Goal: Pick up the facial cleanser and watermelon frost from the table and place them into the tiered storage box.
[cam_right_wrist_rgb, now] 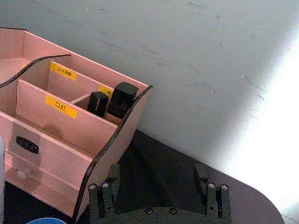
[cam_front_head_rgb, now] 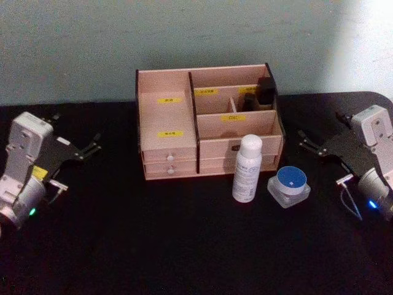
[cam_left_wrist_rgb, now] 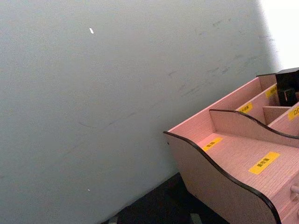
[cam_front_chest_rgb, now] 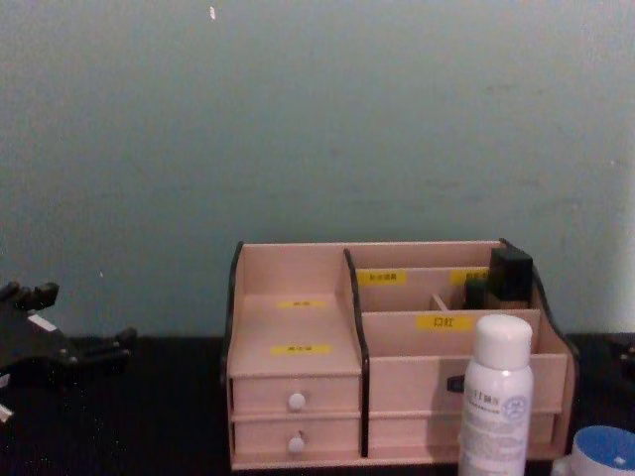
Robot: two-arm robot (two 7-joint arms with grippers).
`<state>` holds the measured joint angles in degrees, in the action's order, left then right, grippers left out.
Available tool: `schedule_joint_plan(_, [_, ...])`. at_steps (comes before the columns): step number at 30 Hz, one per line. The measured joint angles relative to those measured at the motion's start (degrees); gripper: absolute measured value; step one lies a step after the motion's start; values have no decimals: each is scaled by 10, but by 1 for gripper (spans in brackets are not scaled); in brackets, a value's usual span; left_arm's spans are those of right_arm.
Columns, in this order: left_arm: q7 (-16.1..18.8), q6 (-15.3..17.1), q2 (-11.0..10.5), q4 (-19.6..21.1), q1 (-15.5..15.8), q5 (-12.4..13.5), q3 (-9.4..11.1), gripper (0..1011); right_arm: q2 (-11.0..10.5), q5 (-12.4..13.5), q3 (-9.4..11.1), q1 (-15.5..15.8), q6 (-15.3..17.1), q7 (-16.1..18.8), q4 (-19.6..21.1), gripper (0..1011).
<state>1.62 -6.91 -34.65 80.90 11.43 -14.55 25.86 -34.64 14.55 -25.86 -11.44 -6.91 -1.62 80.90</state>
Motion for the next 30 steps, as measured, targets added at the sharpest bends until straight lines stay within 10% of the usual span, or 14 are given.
schedule_joint_plan(30, [0, 0, 0, 0, 0, 0, 0, 1001, 0, 0, 0, 0, 0, 0, 0, 1003])
